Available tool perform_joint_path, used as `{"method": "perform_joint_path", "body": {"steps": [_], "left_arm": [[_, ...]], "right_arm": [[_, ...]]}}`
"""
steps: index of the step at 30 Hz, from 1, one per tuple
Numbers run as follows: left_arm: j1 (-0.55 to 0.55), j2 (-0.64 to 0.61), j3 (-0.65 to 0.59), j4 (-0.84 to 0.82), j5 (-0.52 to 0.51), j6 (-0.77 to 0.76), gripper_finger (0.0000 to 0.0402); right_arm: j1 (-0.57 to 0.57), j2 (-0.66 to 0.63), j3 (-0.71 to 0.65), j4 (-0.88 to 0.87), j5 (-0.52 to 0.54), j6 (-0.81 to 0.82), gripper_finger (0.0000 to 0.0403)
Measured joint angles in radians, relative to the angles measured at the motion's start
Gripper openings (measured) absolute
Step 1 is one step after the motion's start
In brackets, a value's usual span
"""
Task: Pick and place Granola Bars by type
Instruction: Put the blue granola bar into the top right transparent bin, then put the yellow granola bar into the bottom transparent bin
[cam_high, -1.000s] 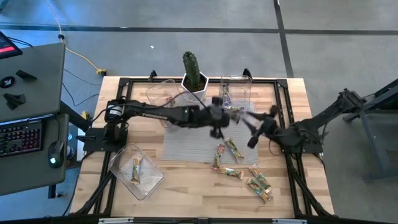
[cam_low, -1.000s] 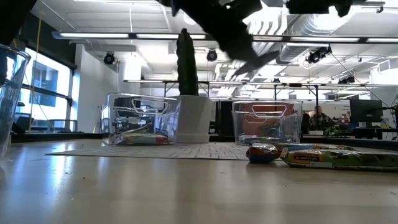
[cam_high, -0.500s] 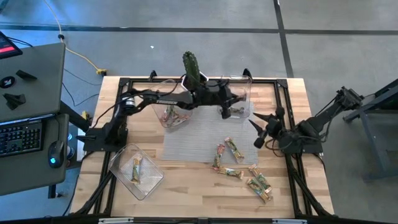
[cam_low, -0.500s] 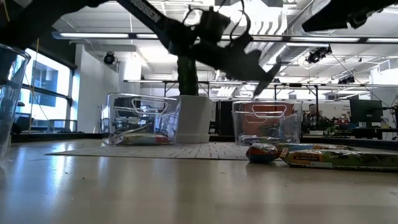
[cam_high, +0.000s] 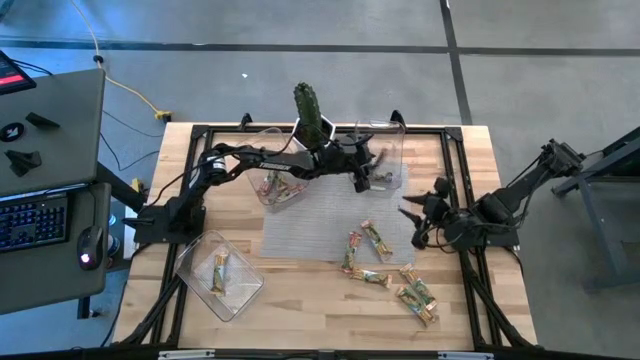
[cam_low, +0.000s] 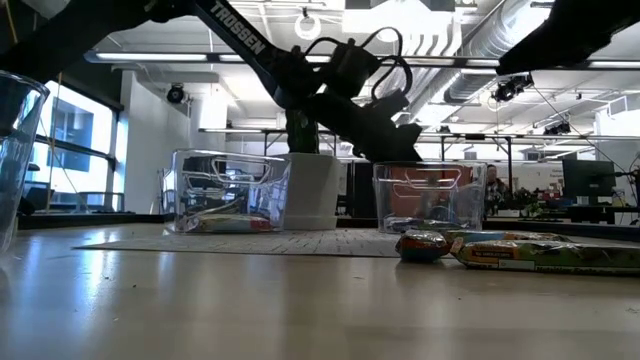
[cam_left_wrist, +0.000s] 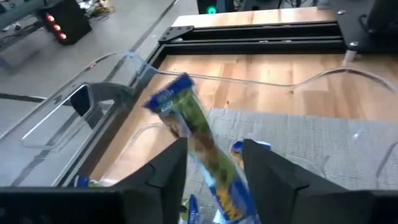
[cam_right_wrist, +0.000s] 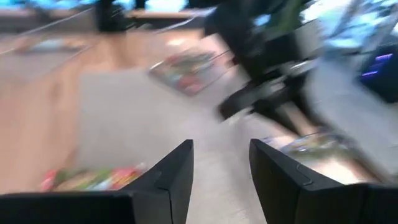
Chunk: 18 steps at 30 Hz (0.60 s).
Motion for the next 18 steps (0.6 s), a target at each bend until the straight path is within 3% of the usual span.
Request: {"method": "perform_joint_path", "body": {"steps": [4, 7, 13, 18], "left_arm": [[0.0, -0.002, 0.0, 0.0, 0.003, -0.005, 0.018], [-0.007, -0.036, 0.0, -0.012, 0.03, -0.054, 0.0187], [-0.023, -0.21, 0.002, -0.042, 0.051, -0.021, 0.0188], [-0.027, -0.382, 0.002, -0.104, 0.058, 0.025, 0.0188]], "right_arm": [[0.0, 0.0, -0.016, 0.01, -0.172, 0.031, 0.014], [0.0, 0.011, -0.048, 0.007, -0.318, 0.167, 0.014], [0.0, 0.113, -0.052, 0.001, -0.601, 0.407, 0.014], [-0.008, 0.254, 0.066, -0.132, -0.813, 0.524, 0.014]]}}
